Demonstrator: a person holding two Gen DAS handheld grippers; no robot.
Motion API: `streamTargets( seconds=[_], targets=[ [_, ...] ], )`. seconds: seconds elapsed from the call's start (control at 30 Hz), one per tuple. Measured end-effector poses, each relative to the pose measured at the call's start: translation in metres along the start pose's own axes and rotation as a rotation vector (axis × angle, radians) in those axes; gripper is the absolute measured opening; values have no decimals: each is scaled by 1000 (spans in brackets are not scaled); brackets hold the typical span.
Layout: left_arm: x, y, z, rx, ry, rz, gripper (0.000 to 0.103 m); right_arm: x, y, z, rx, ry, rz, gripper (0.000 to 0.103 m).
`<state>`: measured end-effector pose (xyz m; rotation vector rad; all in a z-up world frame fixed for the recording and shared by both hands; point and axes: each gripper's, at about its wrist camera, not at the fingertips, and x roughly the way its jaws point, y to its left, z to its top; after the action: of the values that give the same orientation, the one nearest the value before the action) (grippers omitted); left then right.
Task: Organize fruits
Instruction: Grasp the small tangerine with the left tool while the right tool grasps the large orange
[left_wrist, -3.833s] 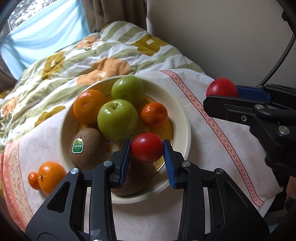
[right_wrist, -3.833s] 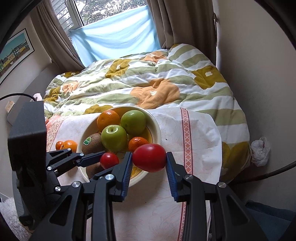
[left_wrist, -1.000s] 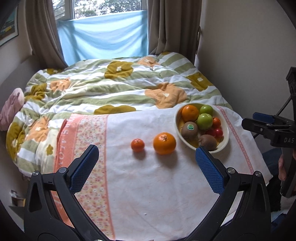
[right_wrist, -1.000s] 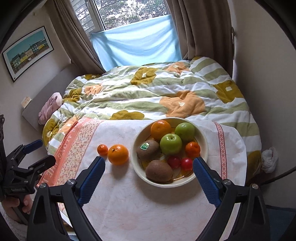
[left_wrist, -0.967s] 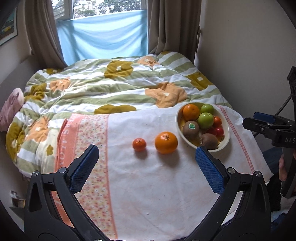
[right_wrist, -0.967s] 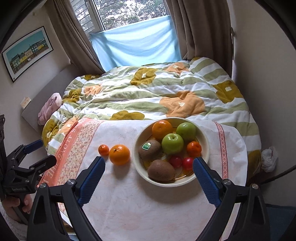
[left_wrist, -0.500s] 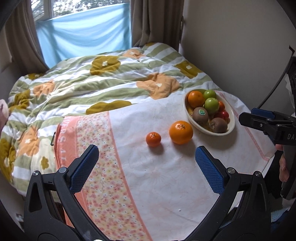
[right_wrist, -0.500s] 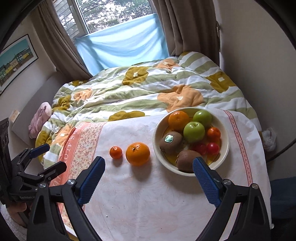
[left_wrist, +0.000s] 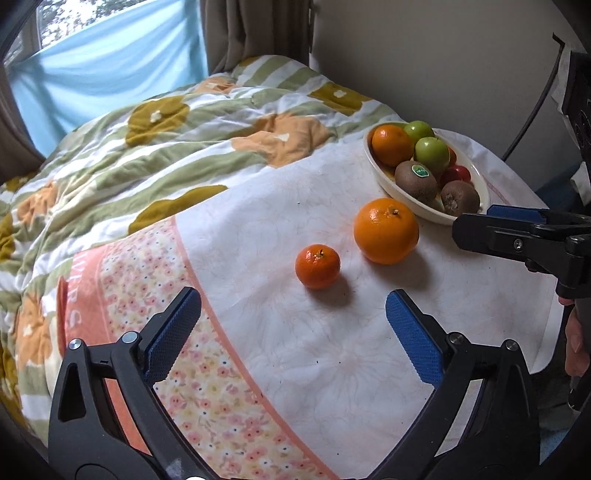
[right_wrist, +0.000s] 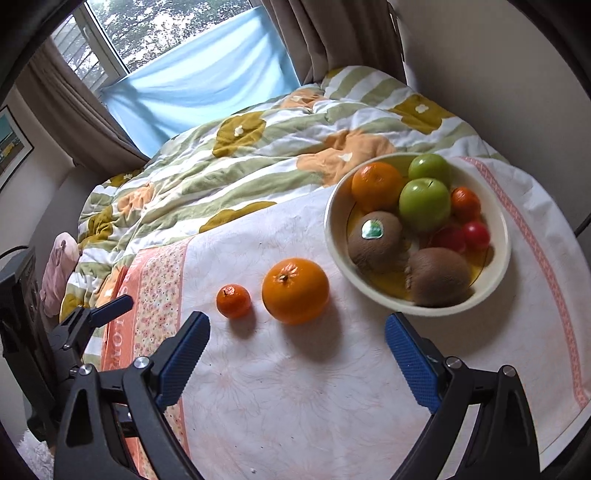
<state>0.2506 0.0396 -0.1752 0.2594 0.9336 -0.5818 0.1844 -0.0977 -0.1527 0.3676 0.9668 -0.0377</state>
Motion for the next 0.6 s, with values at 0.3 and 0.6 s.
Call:
streamTargets(
  seconds=[0.3, 0.6],
  targets=[
    [42, -6, 7, 105, 23, -48, 83, 27, -7, -4, 58, 7, -25, 95],
    [67, -14, 8, 176, 55, -76, 54, 41, -3, -2, 58, 10, -39, 95]
  ],
)
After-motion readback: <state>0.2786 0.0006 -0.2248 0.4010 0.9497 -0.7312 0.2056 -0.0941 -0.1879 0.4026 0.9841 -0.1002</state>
